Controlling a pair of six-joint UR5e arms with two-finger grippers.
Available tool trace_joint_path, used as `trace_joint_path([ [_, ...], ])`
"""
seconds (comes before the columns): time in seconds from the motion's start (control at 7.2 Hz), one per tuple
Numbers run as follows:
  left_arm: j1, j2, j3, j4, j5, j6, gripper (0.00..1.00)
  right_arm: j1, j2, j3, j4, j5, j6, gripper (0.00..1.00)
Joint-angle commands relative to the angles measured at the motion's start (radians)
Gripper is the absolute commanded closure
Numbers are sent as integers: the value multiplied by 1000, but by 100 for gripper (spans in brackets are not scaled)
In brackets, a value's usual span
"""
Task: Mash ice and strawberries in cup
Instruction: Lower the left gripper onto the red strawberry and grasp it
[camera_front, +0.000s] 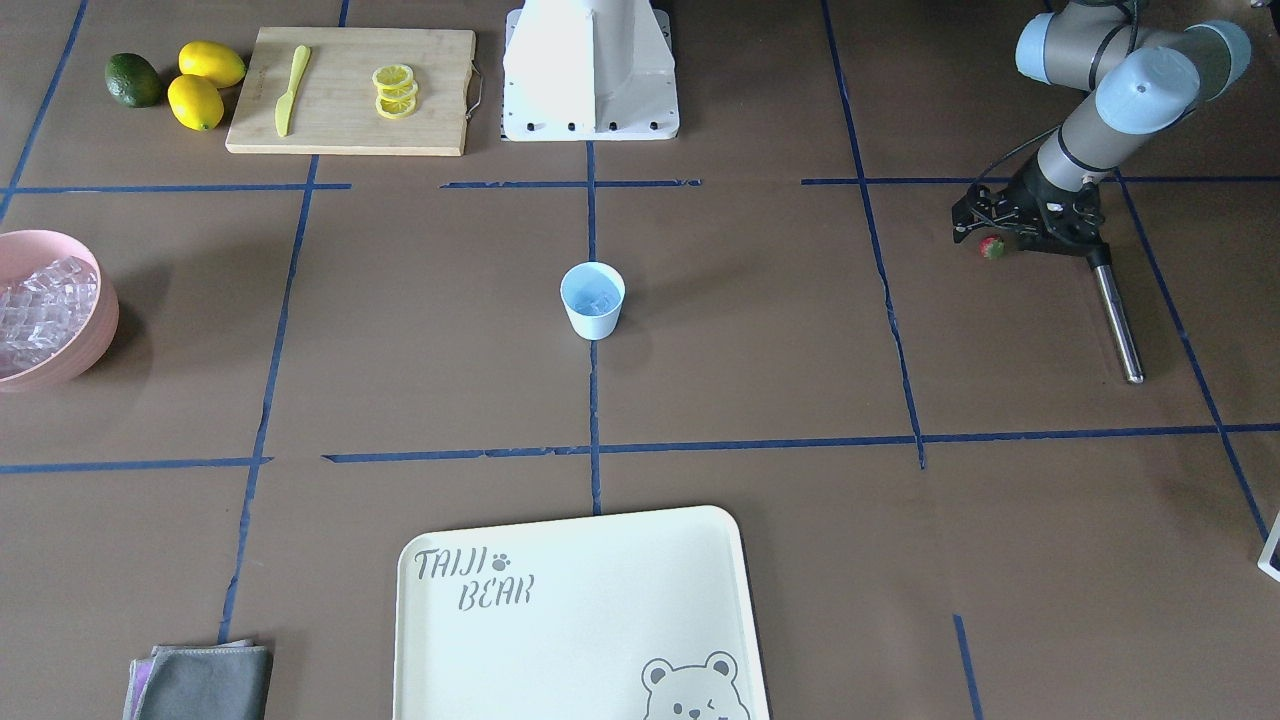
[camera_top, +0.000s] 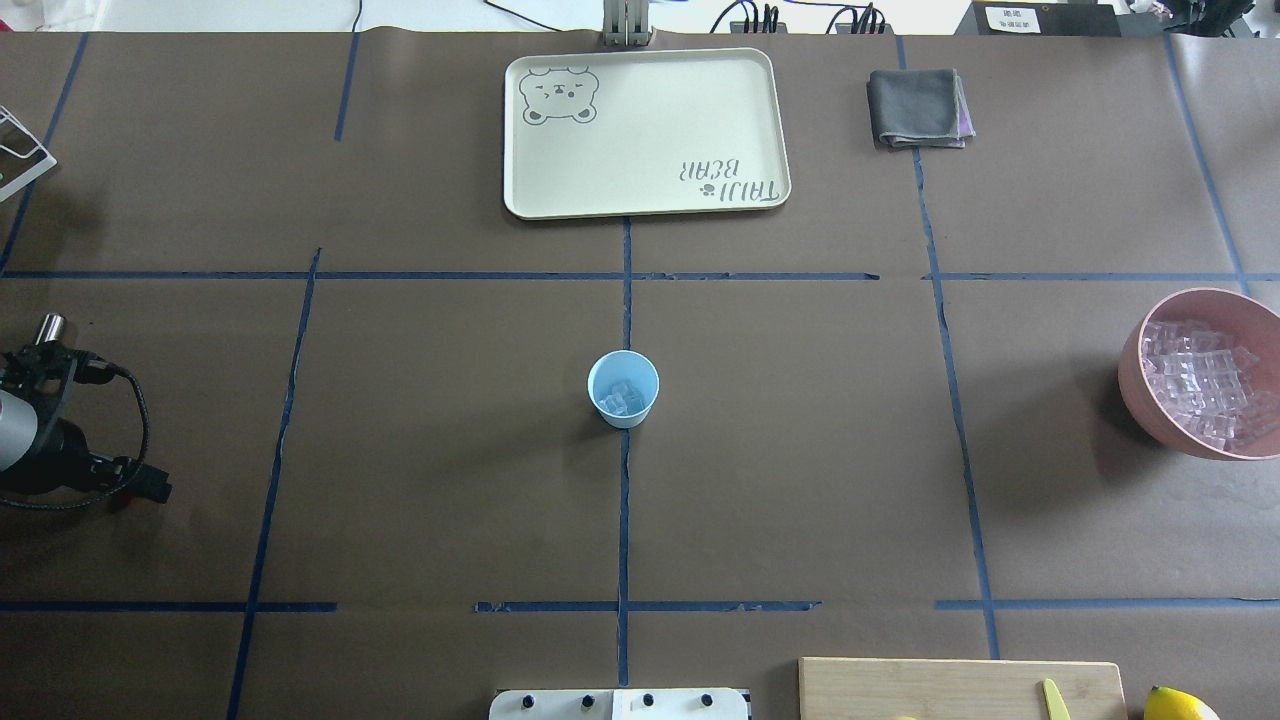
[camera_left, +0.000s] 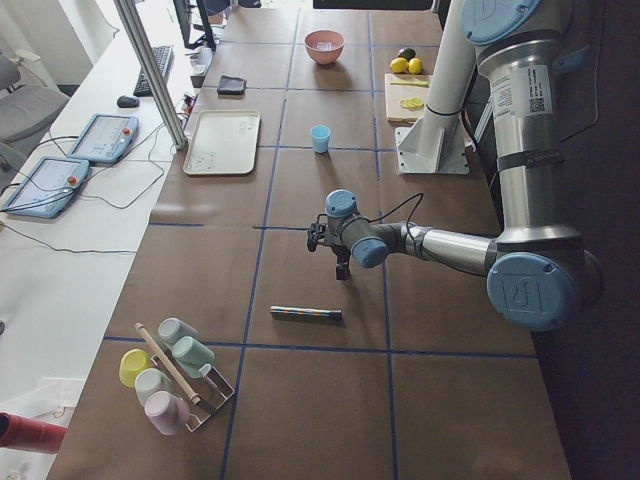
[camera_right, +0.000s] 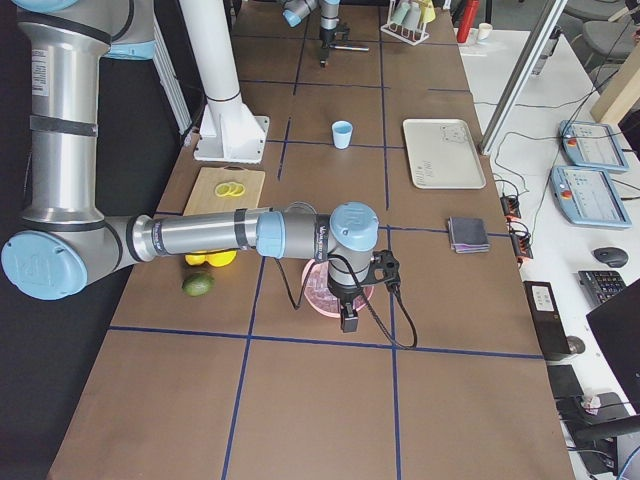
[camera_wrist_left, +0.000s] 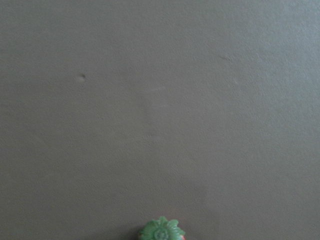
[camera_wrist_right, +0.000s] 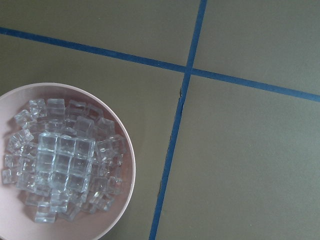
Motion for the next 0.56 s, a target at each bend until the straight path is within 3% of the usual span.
trace_joint_path([
  [0.0,1,0,0,0,10,-4,40,0,-1,0,0,0,0,1],
  [0.14,1,0,0,2,10,-4,73,0,-1,0,0,0,0,1],
  [0.28,1,2,0,2,10,-1,92,0,-1,0,0,1,2,1],
  [0.42,1,2,-1,2,10,0,99,0,-1,0,0,1,0,1],
])
